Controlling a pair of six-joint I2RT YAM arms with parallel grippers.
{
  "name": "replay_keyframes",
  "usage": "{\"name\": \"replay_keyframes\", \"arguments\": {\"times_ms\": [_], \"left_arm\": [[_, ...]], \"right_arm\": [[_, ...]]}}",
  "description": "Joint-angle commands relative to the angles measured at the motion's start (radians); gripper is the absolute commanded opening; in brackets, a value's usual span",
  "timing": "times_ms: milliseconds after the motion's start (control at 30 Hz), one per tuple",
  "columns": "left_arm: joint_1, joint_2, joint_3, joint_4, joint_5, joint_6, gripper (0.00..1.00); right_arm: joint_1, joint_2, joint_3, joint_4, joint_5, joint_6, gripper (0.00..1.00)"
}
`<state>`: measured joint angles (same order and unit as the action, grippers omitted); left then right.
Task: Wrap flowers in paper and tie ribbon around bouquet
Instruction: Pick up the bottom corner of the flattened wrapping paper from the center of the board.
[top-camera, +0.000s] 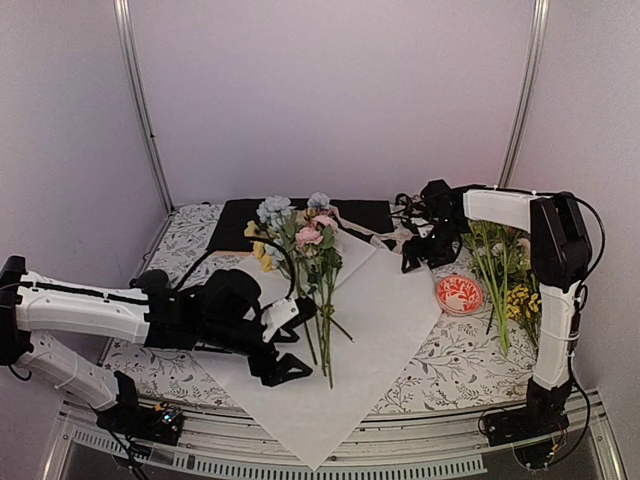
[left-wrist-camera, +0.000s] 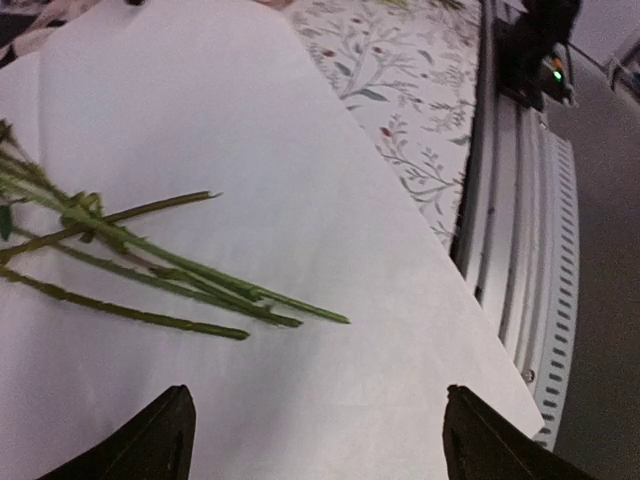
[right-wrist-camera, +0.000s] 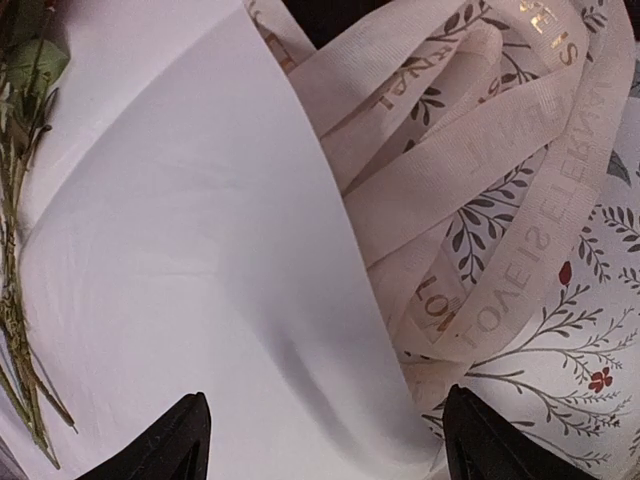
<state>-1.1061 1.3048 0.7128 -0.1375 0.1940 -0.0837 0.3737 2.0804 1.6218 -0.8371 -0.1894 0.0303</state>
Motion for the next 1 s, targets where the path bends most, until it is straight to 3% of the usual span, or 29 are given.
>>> {"name": "replay_keyframes", "arguments": {"times_ms": [0, 167, 300, 433, 567, 700, 833, 900, 967], "left_arm": [[-0.126, -0.065, -0.049, 0.019, 0.083, 0.196, 0.87], [-0.282, -0.095, -0.07, -0.018, 0.032, 0.267, 0.89], [-0.455, 0.01, -0.057, -0.049, -0.117, 0.3, 0.89], [-0.565, 0.154, -0.037, -0.07, -0.286, 0.296, 0.89], [-0.596, 0.187, -0.046, -0.045, -0.367, 0.313, 0.89], [-0.609, 0.249, -0.038, -0.049, -0.465, 0.294, 0.86], [-0.634, 0.331, -0.018, -0.054, -0.564, 0.274, 0.75], [-0.639, 0.363, -0.01, -0.054, -0.597, 0.267, 0.6], [-0.64, 0.369, -0.004, -0.051, -0.628, 0.258, 0.51]], "right_arm": [[0.113, -0.165, -0.03, 0.002, 0.023, 0.027, 0.81], [0.36, -0.252, -0.168, 0.023, -0.029, 0.055, 0.77], [0.506, -0.275, -0.258, 0.093, -0.095, 0.131, 0.75], [0.552, -0.327, -0.34, 0.152, -0.084, 0.222, 0.75], [0.584, -0.387, -0.441, 0.204, -0.104, 0.29, 0.75], [0.585, -0.482, -0.504, 0.189, 0.006, 0.377, 0.77], [0.585, -0.596, -0.551, 0.181, 0.08, 0.451, 0.79], [0.584, -0.63, -0.571, 0.181, 0.085, 0.465, 0.79], [0.583, -0.645, -0.59, 0.188, 0.075, 0.468, 0.79]]}}
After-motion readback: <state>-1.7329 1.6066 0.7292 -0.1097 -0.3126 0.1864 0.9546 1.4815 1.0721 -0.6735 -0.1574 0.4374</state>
